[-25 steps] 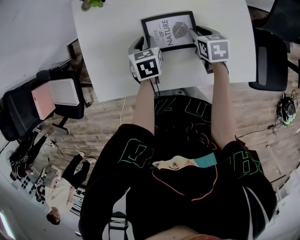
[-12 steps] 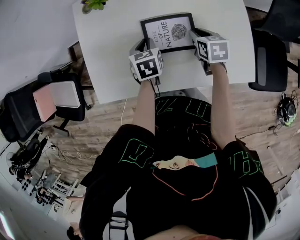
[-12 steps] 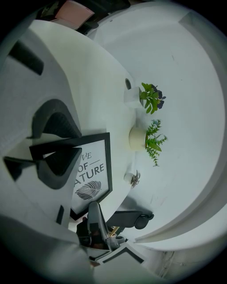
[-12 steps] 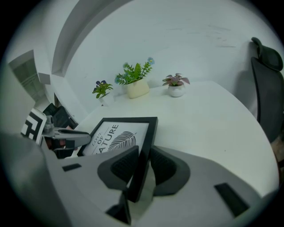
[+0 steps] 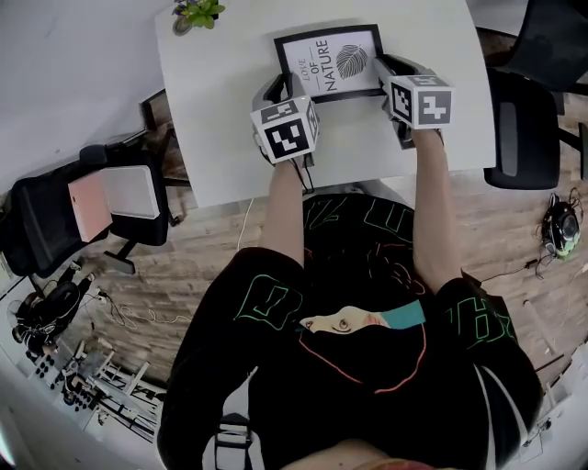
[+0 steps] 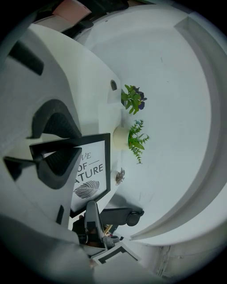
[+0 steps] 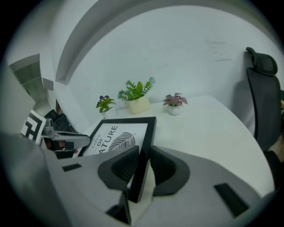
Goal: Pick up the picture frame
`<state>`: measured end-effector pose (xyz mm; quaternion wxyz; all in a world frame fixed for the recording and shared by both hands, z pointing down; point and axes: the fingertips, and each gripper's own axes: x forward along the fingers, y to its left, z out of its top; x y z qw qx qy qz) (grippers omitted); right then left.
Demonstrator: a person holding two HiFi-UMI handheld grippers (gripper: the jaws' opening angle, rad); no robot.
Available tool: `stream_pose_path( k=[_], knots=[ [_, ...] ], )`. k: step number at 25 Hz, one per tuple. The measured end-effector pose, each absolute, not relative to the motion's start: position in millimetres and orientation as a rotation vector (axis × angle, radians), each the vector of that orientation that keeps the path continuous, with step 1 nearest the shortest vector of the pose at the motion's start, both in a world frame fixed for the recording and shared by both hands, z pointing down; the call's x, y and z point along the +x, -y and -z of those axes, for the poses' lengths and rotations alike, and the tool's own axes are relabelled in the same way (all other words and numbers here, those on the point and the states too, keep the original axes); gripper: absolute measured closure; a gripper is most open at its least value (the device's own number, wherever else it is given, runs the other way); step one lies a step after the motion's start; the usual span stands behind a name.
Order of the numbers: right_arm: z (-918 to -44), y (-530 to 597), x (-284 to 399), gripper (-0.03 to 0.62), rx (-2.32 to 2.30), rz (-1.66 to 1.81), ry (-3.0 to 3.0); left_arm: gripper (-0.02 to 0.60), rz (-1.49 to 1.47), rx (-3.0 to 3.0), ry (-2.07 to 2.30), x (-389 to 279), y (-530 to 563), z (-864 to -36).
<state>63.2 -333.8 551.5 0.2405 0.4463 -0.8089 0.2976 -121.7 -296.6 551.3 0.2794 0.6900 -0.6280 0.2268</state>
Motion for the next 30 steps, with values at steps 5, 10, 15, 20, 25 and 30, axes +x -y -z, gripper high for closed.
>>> stream_pose_path(
  k=[5,10,15,20,25,30],
  knots=[
    [-530,339,64,0.508,1.257,-0.768,2.255,0.508,-0.556,1.893,1.718,-121,303,-528],
    [-510,340,66,0.508,1.268,-0.715,2.279,0.508,-0.522,1.927,1.744,-119,306,-507],
    [-485,349,70,0.51,1.308,-0.663,2.318,0.508,-0.484,1.977,1.77,-116,316,-482],
    [-457,357,74,0.508,1.353,-0.602,2.355,0.509,-0.44,2.028,1.8,-113,327,-455],
    [-429,364,82,0.51,1.4,-0.544,2.394,0.509,-0.394,2.081,1.829,-106,337,-426],
    [-396,369,86,0.51,1.441,-0.461,2.442,0.509,-0.338,2.135,1.857,-102,342,-397]
  ],
)
